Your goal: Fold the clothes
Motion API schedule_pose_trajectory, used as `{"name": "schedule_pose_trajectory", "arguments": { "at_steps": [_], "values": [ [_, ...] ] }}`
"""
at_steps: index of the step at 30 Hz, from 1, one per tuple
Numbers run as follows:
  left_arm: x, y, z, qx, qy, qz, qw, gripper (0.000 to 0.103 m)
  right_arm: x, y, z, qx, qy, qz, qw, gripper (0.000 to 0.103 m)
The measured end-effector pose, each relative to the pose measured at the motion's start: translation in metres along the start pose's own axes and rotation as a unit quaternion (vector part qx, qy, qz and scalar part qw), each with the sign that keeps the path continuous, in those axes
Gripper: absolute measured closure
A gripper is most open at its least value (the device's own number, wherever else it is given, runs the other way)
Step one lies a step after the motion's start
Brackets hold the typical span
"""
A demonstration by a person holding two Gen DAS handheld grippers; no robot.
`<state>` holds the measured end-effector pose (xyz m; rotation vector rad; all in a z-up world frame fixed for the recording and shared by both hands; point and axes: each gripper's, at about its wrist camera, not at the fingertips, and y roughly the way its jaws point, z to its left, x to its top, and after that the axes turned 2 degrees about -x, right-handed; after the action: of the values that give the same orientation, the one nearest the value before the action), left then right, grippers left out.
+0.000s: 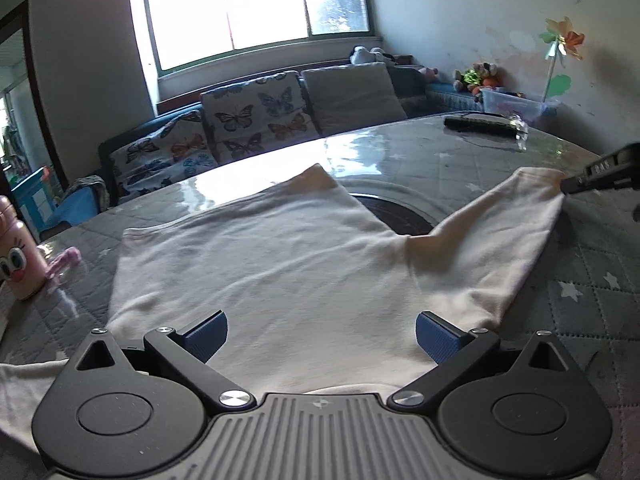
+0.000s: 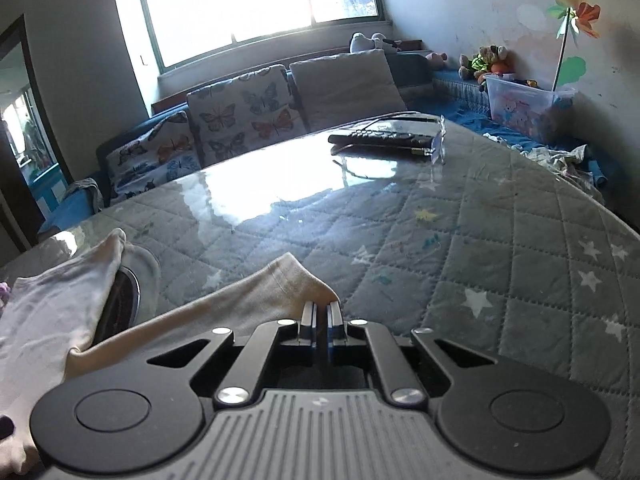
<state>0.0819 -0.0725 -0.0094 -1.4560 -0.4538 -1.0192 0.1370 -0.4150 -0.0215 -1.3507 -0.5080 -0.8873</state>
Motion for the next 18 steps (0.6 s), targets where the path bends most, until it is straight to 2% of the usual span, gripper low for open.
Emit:
{"name": "schedule_pose_trajectory", "arguments": {
  "at_steps": [6, 11, 18],
  "values": [
    [-0.001, 0.008, -0.011, -0.017, 0.012, 0.006, 0.9998, 0.001, 0.017, -0.015, 0.003, 0.015, 0.004, -0.025, 1.000, 0.099],
    [-0.003, 0.012, -0.017, -0.025, 0.015, 0.007, 0.9995, 0.001, 0.036, -0.034, 0.024, 0.039, -0.022, -0.054, 0.998, 0.099],
    [-0.005, -0.011, 0.000, -0.027, -0.003, -0.015, 0.9995, 0.001, 0.057, -0.065, 0.092, 0.107, -0.094, -0.087, 0.986, 0.099]
  ]
}}
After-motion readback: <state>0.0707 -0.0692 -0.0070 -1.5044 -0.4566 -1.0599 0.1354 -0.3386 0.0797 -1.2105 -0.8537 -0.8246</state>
